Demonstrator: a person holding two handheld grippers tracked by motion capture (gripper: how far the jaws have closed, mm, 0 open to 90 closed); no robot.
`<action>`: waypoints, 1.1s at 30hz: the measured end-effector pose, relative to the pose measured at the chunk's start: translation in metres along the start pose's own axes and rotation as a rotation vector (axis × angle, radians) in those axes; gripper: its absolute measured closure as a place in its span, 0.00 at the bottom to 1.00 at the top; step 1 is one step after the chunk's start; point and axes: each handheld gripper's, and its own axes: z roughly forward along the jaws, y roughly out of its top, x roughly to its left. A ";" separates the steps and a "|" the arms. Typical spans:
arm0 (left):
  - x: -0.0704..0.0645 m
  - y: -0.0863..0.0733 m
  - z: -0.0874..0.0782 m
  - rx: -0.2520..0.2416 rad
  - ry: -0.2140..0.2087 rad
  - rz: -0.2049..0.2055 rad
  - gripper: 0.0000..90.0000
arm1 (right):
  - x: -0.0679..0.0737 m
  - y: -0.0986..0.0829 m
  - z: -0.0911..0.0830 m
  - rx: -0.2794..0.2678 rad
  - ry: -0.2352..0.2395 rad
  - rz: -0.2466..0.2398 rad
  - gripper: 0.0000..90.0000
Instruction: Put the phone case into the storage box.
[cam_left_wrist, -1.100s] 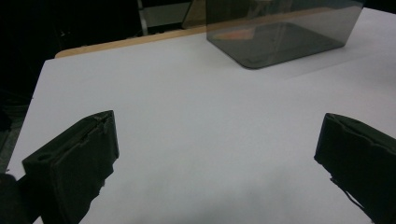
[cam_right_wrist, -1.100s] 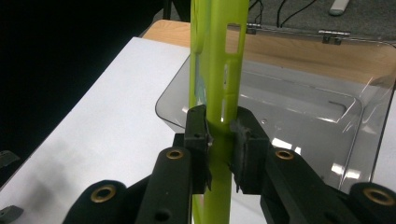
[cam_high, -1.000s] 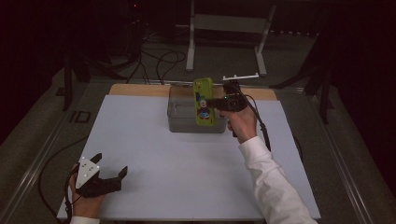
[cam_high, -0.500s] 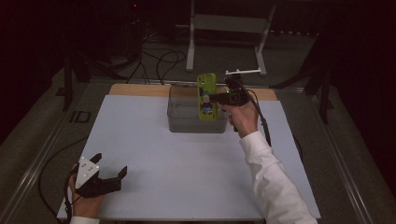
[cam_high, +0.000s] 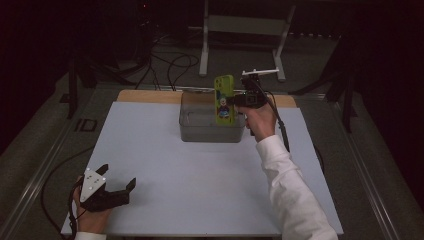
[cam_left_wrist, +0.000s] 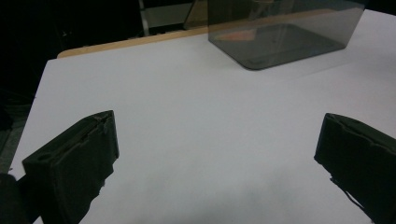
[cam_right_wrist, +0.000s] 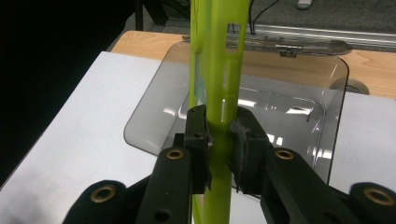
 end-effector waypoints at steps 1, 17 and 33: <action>0.000 0.000 0.000 0.000 0.000 0.000 0.00 | 0.000 0.001 0.001 0.002 -0.005 0.001 0.87; 0.000 0.000 0.000 -0.002 -0.001 -0.003 0.00 | -0.006 0.009 0.013 0.032 -0.064 0.044 0.87; 0.000 0.000 0.000 -0.001 -0.001 -0.004 0.00 | -0.025 0.012 0.023 0.056 -0.122 0.092 0.87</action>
